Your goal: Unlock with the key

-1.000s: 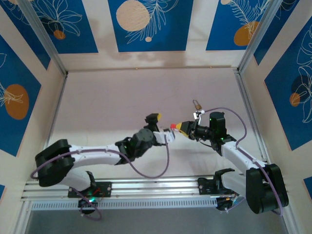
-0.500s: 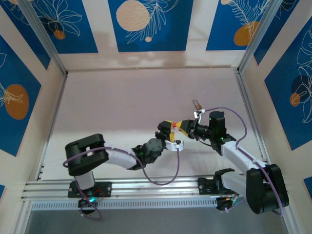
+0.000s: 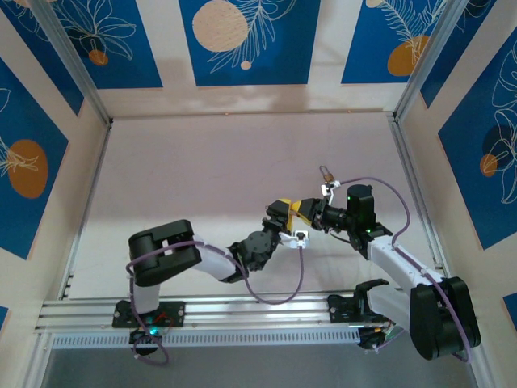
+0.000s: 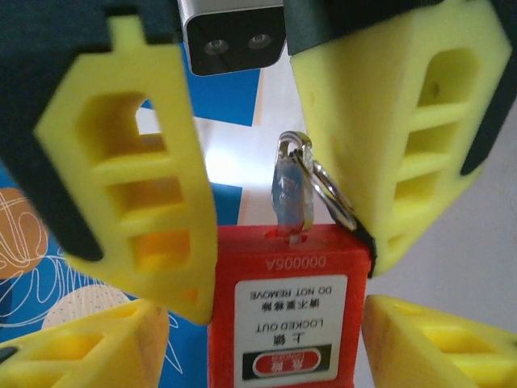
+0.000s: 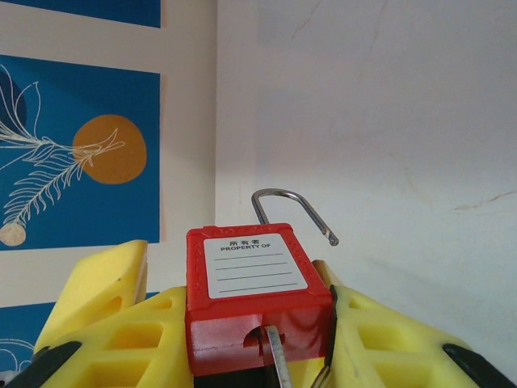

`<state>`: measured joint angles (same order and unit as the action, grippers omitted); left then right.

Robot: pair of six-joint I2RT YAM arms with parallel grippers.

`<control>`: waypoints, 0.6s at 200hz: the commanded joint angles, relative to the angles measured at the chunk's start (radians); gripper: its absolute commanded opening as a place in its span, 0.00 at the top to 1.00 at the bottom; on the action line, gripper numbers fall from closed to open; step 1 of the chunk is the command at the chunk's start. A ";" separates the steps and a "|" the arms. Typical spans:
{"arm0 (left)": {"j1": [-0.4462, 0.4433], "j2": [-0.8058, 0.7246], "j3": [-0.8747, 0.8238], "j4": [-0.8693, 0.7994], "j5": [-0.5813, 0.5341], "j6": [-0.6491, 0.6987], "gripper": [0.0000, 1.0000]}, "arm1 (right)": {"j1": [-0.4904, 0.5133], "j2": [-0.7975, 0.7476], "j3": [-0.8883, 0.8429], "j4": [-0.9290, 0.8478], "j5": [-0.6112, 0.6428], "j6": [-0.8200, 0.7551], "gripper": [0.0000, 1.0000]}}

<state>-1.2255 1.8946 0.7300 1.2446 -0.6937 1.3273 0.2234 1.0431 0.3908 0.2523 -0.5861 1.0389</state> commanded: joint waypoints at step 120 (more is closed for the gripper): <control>-0.003 0.025 0.016 0.056 -0.038 0.077 0.63 | 0.010 -0.034 -0.012 -0.002 -0.009 0.006 0.67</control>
<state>-1.2255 1.9182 0.7307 1.2839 -0.7120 1.3808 0.2279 1.0283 0.3889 0.2459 -0.5793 1.0496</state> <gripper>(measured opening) 0.395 0.361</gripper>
